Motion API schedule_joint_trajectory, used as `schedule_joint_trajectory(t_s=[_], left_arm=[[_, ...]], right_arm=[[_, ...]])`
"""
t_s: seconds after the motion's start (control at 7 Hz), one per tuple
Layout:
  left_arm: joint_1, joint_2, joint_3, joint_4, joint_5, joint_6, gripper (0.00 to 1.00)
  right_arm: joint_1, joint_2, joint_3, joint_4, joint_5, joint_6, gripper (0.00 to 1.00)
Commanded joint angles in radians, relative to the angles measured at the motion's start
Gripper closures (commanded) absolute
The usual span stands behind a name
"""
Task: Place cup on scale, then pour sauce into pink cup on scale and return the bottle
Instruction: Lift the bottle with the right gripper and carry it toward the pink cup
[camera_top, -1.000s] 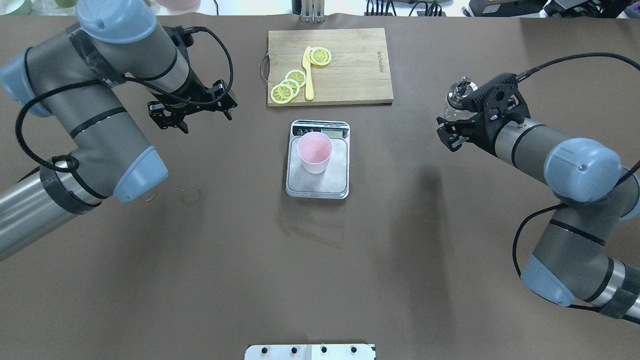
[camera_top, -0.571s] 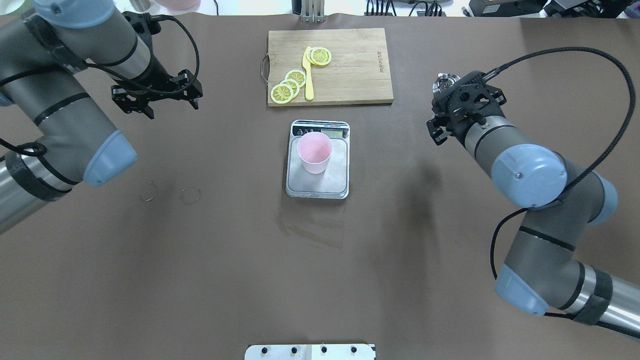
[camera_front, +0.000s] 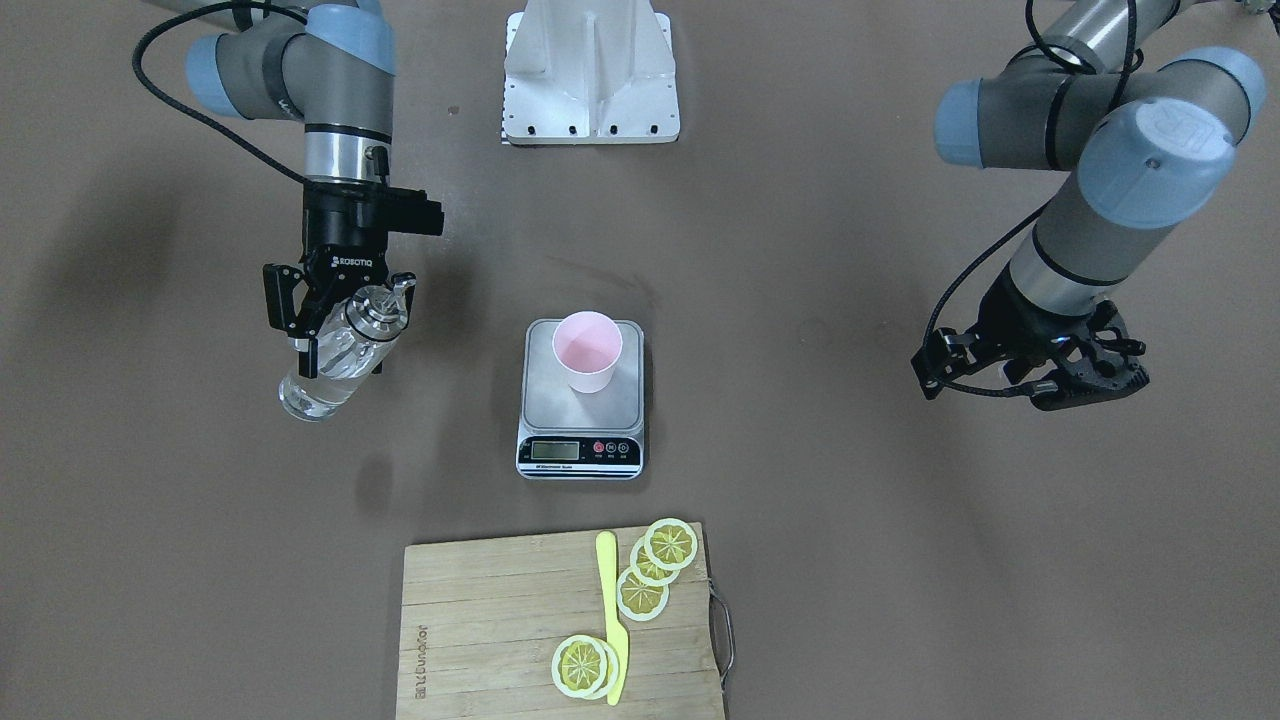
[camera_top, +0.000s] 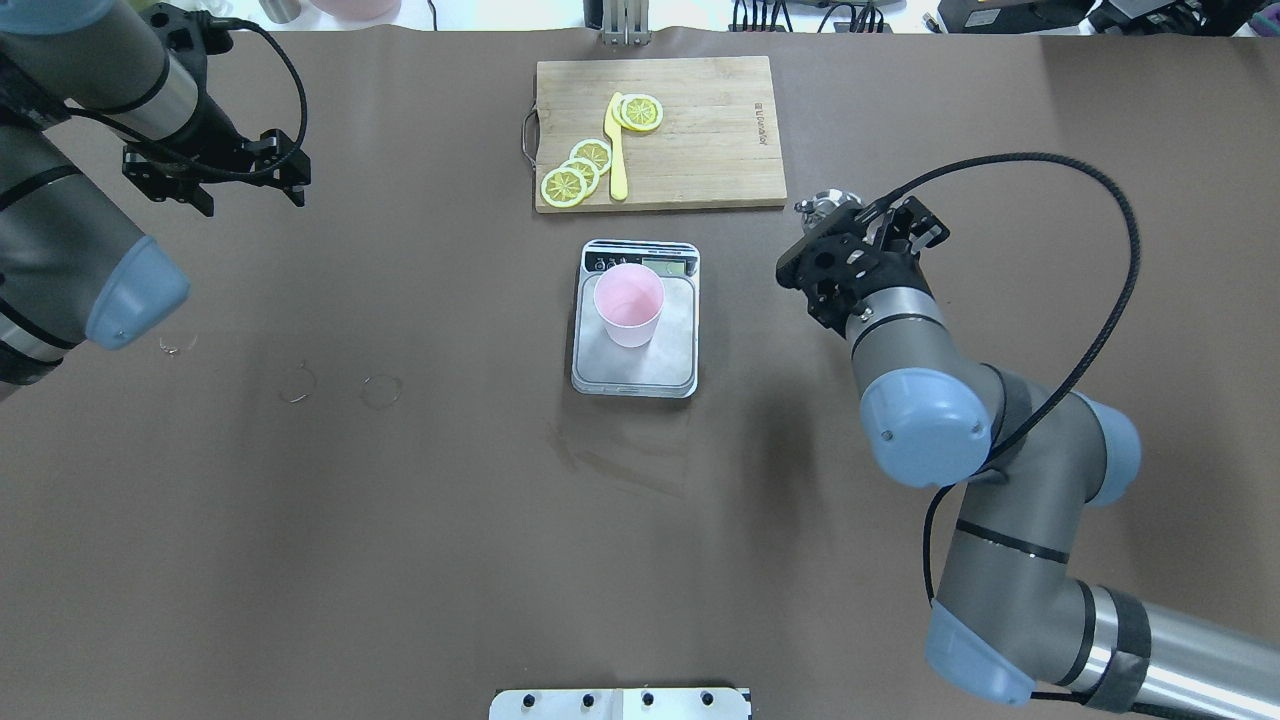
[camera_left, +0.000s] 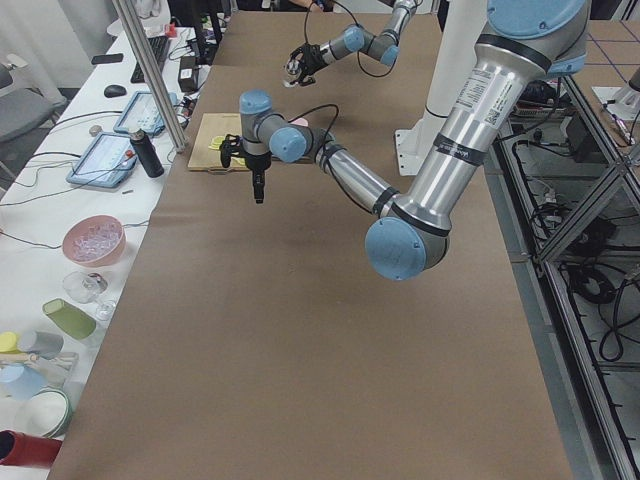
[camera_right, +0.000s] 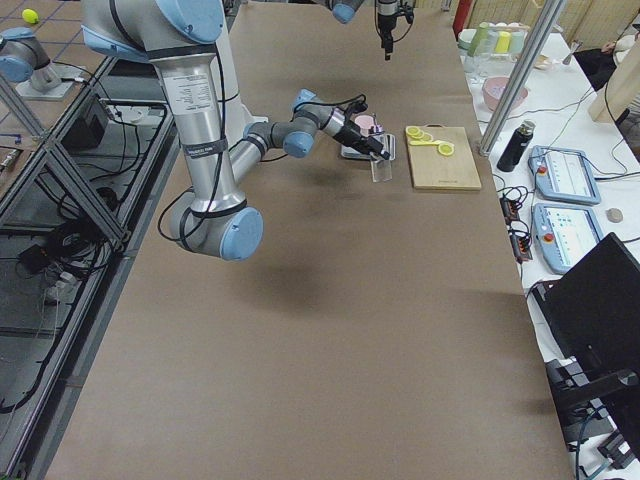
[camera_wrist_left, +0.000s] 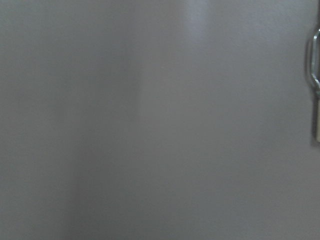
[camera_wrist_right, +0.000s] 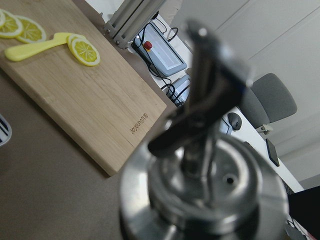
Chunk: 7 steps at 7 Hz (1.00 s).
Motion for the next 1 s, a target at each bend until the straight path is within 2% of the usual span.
schedule_joint_trajectory(t_s=[0.0,0.29,0.43,0.86], left_arm=[[-0.007,0.010,0.020,0.000,0.003,0.036,0.01],[-0.033,0.010,0.051,0.000,0.006,0.080,0.01],[-0.045,0.010,0.074,-0.002,0.006,0.105,0.01],[-0.045,0.012,0.083,-0.002,0.007,0.108,0.01]], right_arm=[[-0.057,0.009,-0.016,-0.073,-0.131,-0.104,1.00],[-0.096,0.063,-0.019,-0.210,-0.202,-0.106,1.00],[-0.115,0.093,-0.052,-0.247,-0.245,-0.106,1.00],[-0.115,0.157,-0.195,-0.254,-0.297,-0.118,1.00]])
